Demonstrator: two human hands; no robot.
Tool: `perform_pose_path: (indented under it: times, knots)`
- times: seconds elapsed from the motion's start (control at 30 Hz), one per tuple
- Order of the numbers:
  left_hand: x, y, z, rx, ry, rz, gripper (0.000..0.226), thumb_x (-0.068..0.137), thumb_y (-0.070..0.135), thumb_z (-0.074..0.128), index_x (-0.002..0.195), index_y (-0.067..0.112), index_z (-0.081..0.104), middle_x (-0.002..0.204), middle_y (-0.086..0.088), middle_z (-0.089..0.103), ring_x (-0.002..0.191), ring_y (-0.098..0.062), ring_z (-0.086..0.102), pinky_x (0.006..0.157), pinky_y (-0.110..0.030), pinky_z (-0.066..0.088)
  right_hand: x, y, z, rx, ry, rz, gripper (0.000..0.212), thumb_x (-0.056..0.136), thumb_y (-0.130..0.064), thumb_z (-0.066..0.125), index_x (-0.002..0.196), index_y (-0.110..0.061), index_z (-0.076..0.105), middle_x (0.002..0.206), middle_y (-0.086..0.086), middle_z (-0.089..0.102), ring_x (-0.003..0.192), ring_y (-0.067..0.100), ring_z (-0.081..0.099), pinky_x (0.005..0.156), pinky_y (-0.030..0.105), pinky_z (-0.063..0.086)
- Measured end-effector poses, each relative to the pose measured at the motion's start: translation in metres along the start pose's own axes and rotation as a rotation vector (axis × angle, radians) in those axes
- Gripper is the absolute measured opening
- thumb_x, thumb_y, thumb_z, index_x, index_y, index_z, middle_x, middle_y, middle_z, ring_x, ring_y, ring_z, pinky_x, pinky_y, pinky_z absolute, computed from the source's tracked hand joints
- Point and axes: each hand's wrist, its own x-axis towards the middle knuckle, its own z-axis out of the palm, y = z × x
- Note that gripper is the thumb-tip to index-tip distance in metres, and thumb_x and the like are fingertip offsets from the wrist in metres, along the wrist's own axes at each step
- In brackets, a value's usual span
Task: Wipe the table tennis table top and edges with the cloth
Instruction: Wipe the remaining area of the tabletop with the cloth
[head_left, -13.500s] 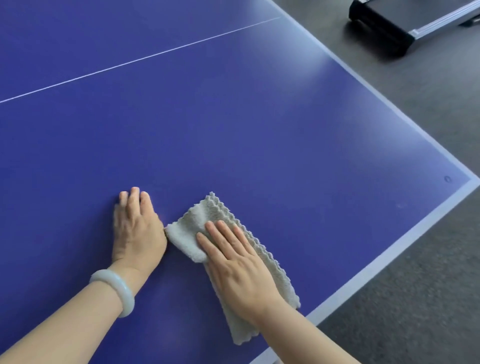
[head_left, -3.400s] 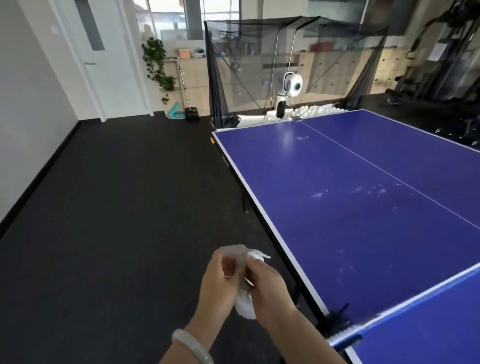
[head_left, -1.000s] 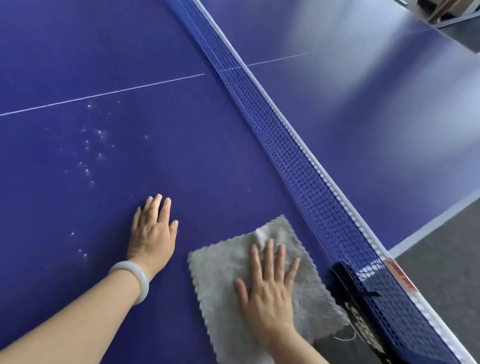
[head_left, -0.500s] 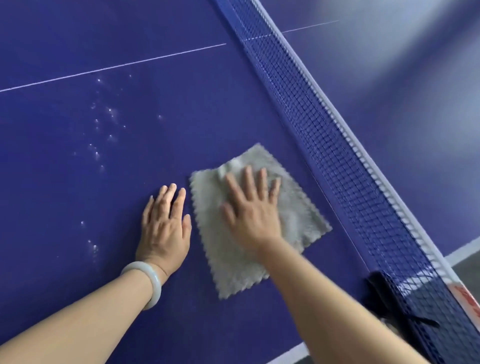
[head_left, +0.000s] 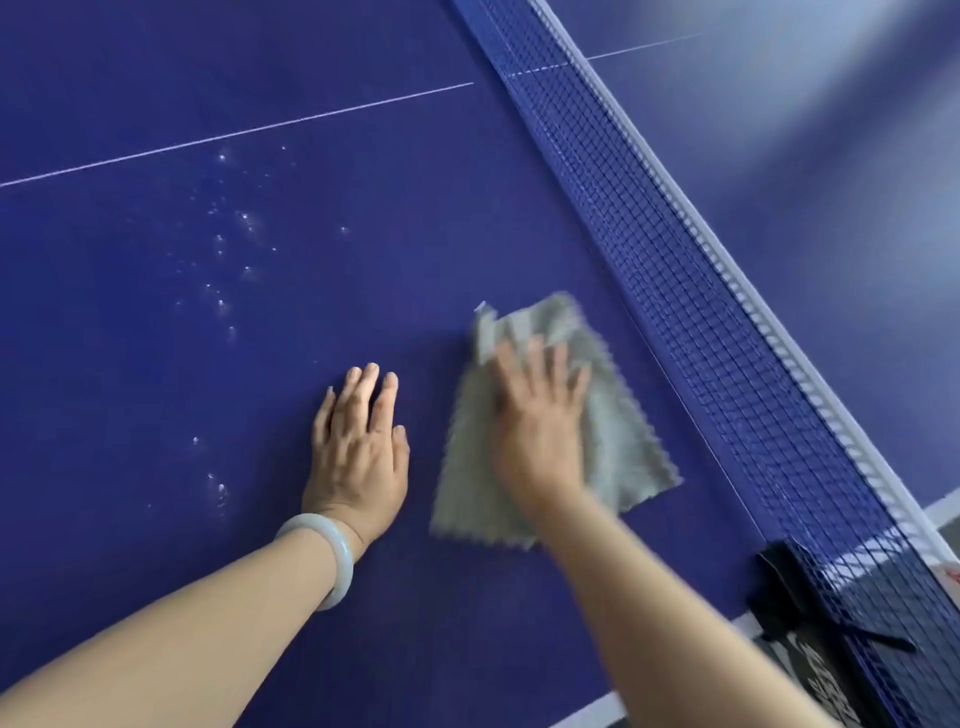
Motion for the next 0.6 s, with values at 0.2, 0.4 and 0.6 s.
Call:
perform_pose_path:
  times: [0.2, 0.4, 0.6]
  knots:
    - [-0.001, 0.001, 0.000, -0.040, 0.016, 0.010, 0.052, 0.098, 0.019, 0.040, 0.147, 0.004, 0.041, 0.155, -0.018, 0.034, 0.147, -0.033, 0.027, 0.120, -0.052, 0.020, -0.101, 0.028, -0.004, -0.028, -0.100, -0.413, 0.055, 0.108, -0.034, 0.036, 0.159, -0.031, 0.018, 0.168, -0.004, 0.011, 0.155, 0.018, 0.002, 0.124, 0.049, 0.009]
    - [-0.001, -0.001, 0.002, -0.053, 0.036, -0.013, 0.053, 0.096, 0.015, 0.052, 0.147, 0.005, 0.041, 0.156, -0.016, 0.034, 0.148, -0.031, 0.026, 0.121, -0.050, 0.018, -0.090, 0.120, -0.048, -0.030, 0.011, -0.064, 0.058, 0.107, -0.017, 0.036, 0.160, -0.027, 0.014, 0.167, -0.012, 0.005, 0.155, 0.011, 0.004, 0.126, 0.041, 0.006]
    - [-0.001, -0.001, 0.003, -0.069, 0.040, -0.008, 0.053, 0.097, 0.017, 0.050, 0.148, 0.005, 0.040, 0.156, -0.017, 0.033, 0.148, -0.032, 0.025, 0.121, -0.050, 0.017, -0.148, 0.048, -0.004, -0.028, 0.027, -0.097, 0.058, 0.104, -0.022, 0.035, 0.159, -0.016, 0.020, 0.168, 0.001, 0.007, 0.155, 0.020, 0.006, 0.126, 0.045, 0.011]
